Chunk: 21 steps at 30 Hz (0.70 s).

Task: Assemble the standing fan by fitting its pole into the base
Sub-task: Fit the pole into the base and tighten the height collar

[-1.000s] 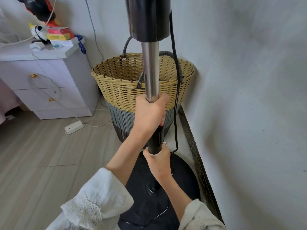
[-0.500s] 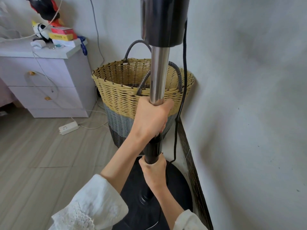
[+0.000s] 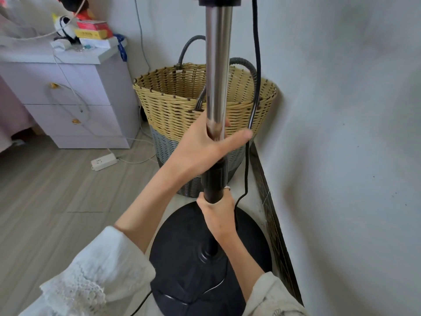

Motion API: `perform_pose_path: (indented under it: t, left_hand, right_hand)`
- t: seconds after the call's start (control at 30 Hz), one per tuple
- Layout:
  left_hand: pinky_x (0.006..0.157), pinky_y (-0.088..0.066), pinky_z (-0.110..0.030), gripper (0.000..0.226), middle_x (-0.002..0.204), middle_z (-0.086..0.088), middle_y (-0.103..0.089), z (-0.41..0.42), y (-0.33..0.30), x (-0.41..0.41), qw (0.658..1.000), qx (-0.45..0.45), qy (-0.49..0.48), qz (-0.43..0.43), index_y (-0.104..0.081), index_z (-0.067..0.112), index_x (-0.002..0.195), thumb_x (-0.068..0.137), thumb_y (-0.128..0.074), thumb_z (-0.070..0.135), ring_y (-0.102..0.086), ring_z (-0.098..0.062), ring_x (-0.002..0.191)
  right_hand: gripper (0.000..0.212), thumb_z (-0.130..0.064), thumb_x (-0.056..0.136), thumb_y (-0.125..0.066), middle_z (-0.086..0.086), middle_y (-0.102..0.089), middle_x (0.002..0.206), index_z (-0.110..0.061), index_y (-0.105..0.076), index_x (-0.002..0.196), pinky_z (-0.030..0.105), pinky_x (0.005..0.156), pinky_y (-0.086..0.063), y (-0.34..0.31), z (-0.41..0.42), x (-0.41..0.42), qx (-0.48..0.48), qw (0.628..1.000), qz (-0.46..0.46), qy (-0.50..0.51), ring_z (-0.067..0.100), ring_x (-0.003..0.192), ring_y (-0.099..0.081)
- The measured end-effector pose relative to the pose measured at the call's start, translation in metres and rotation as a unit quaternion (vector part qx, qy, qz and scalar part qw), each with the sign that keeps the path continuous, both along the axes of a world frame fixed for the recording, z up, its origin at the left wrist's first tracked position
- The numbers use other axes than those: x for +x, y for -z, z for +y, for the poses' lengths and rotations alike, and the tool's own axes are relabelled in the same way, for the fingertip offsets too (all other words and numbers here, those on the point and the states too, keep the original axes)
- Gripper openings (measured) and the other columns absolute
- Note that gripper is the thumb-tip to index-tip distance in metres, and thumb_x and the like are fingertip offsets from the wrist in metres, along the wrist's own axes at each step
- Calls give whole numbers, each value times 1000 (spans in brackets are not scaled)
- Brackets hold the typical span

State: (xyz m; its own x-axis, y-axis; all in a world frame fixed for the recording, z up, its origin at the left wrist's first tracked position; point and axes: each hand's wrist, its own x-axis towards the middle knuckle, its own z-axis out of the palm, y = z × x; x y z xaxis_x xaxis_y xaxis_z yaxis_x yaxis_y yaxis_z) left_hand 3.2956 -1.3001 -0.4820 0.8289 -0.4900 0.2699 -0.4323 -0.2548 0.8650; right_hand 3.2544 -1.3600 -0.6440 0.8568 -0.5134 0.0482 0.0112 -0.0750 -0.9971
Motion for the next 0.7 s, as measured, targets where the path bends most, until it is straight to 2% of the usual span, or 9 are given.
perform_pose_path:
  t: [0.03,0.1,0.2,0.33,0.4,0.43,0.5,0.57,0.7]
  left_hand:
    - [70,-48,-29,61,77,-5,-53,3,9,-1,999,40,-21,-17,-54,11,92,63,-68,63,-54,-19,74]
    - [61,-41,-19,43,76,5,-45,7,23,-8,993,75,-81,-48,-49,23,73,63,-72,58,-45,-10,70]
    - [52,-34,-12,36,71,10,-42,9,34,-15,986,38,-149,-63,-44,32,64,67,-72,54,-40,-6,62]
    - [49,-38,-6,28,70,12,-52,7,35,-24,983,19,-171,-66,-57,27,76,70,-72,49,-49,-5,61]
    - [52,-40,0,25,75,18,-57,12,34,-25,985,18,-162,-64,-63,25,87,73,-72,43,-55,0,67]
    - [60,-43,0,29,83,18,-62,15,34,-24,987,15,-147,-56,-64,22,99,76,-71,38,-59,0,76]
    - [85,-48,-10,42,108,10,-65,24,34,-23,998,-23,-64,-7,-55,19,124,83,-66,23,-61,-3,100]
    - [100,-44,-19,44,124,5,-61,29,37,-26,998,-53,21,29,-48,18,132,90,-57,15,-56,-4,115]
    - [96,-49,-38,39,112,-7,-64,16,42,-27,999,-45,-8,17,-54,14,110,79,-70,30,-59,-17,106]
  right_hand:
    - [29,-16,72,-70,-8,-54,68,-32,-47,76,7,48,-42,1,0,0,0,1000,0,-2,-6,54,-54]
    - [28,-18,72,-70,-7,-56,72,-33,-47,78,6,51,-43,-1,0,0,2,1000,3,-6,-6,59,-56]
    - [26,-19,74,-70,-5,-61,80,-33,-50,83,14,62,-47,-3,-1,-1,-3,1000,-9,-9,1,70,-60]
    - [29,-21,76,-70,1,-64,93,-24,-53,99,29,78,-52,-6,0,-5,-1,1000,-1,-17,13,86,-62]
    - [28,-23,77,-70,-2,-62,91,-26,-52,98,26,76,-50,-7,-2,-7,3,999,17,-33,14,86,-61]
    - [27,-24,77,-70,-3,-61,89,-26,-52,97,23,73,-48,-8,-4,-9,3,998,30,-51,13,85,-60]
    - [27,-23,78,-70,-4,-58,86,-21,-53,99,19,67,-45,-10,-9,-14,-1,995,40,-94,11,81,-59]
    - [33,-20,80,-69,-7,-56,89,-19,-51,107,16,66,-43,-15,-13,-18,-9,992,41,-119,6,83,-57]
    - [46,-16,81,-68,-18,-54,100,-24,-43,119,6,67,-44,-30,-18,-20,-21,990,18,-138,-3,93,-55]
